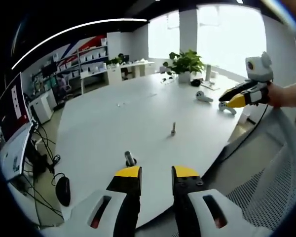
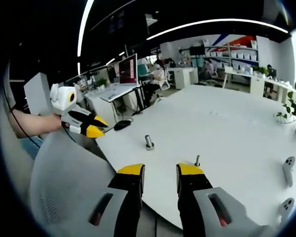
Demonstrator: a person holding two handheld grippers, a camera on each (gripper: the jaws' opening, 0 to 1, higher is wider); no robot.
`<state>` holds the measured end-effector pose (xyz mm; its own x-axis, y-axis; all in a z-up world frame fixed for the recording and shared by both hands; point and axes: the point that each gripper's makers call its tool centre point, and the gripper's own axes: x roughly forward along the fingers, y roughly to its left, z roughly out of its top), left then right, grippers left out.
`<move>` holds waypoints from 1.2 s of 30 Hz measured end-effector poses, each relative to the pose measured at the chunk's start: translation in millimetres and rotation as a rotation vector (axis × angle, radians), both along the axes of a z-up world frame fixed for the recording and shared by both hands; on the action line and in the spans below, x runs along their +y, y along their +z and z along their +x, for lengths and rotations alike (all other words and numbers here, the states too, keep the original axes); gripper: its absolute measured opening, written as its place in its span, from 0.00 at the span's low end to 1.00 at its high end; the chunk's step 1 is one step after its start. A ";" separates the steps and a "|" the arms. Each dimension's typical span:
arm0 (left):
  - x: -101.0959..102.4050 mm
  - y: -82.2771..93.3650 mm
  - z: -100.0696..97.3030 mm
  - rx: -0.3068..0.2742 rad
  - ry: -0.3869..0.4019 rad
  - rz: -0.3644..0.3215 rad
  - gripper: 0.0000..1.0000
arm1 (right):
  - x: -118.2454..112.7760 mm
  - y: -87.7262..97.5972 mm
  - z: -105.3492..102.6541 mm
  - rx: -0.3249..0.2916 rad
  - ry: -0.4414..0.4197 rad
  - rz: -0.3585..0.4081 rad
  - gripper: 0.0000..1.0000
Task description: Place the washer onto the threaded stud by aligning its center hole with the stud, sliding it down to the base, and recovering from edge contact or off-axis alignment until the washer reaches the visible bottom stop.
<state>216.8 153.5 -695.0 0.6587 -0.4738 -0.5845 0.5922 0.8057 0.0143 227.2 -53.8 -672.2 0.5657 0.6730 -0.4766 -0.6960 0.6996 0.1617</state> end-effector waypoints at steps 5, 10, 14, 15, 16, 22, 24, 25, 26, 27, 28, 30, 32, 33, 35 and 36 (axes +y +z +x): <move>3.9 7.9 3.4 -0.020 0.026 -0.040 0.22 | -10.6 -5.6 -7.6 -0.008 -0.042 -0.009 0.28; 3.9 11.1 3.9 -0.041 0.035 -0.041 0.22 | -1.2 -22.5 -11.3 0.026 0.011 -0.059 0.28; 0.0 12.2 3.4 -0.053 0.014 -0.033 0.22 | -4.9 -18.7 -10.1 0.010 -0.009 -0.043 0.28; -0.4 12.7 2.7 -0.054 0.014 -0.035 0.22 | -7.1 -21.0 -9.9 0.015 -0.016 -0.050 0.28; -0.3 13.2 2.4 -0.059 0.013 -0.036 0.22 | -7.9 -22.1 -10.1 0.021 -0.021 -0.051 0.29; 6.6 24.2 6.6 -0.096 0.052 -0.084 0.22 | -10.2 -12.1 -5.9 -0.030 -0.049 -0.032 0.31; 9.7 27.1 7.6 -0.101 0.070 -0.105 0.22 | -10.4 -12.3 -5.2 -0.025 -0.055 -0.027 0.33; 10.5 27.3 7.8 -0.098 0.074 -0.113 0.22 | -10.6 -12.9 -5.2 -0.022 -0.055 -0.028 0.34; 11.3 28.7 8.5 -0.104 0.080 -0.119 0.22 | -10.6 -13.0 -5.2 -0.022 -0.056 -0.029 0.34; 11.8 30.1 9.1 -0.112 0.084 -0.120 0.22 | -10.0 -13.0 -5.0 -0.023 -0.055 -0.028 0.34; 12.4 30.6 9.4 -0.115 0.087 -0.122 0.22 | -8.8 -13.2 -5.3 -0.023 -0.050 -0.030 0.34; 13.1 32.8 9.9 -0.121 0.094 -0.138 0.22 | -8.6 -13.4 -6.1 -0.025 -0.047 -0.035 0.35; 13.0 33.4 9.8 -0.123 0.097 -0.149 0.23 | -8.3 -14.6 -7.1 -0.019 -0.046 -0.037 0.35; 12.8 33.2 9.5 -0.120 0.097 -0.152 0.23 | -8.6 -15.4 -7.5 -0.016 -0.047 -0.038 0.35; 12.3 32.6 8.8 -0.120 0.095 -0.147 0.23 | -8.5 -15.7 -8.8 -0.017 -0.046 -0.038 0.35; 12.2 32.1 8.8 -0.120 0.094 -0.147 0.23 | -8.2 -15.5 -8.9 -0.020 -0.045 -0.040 0.35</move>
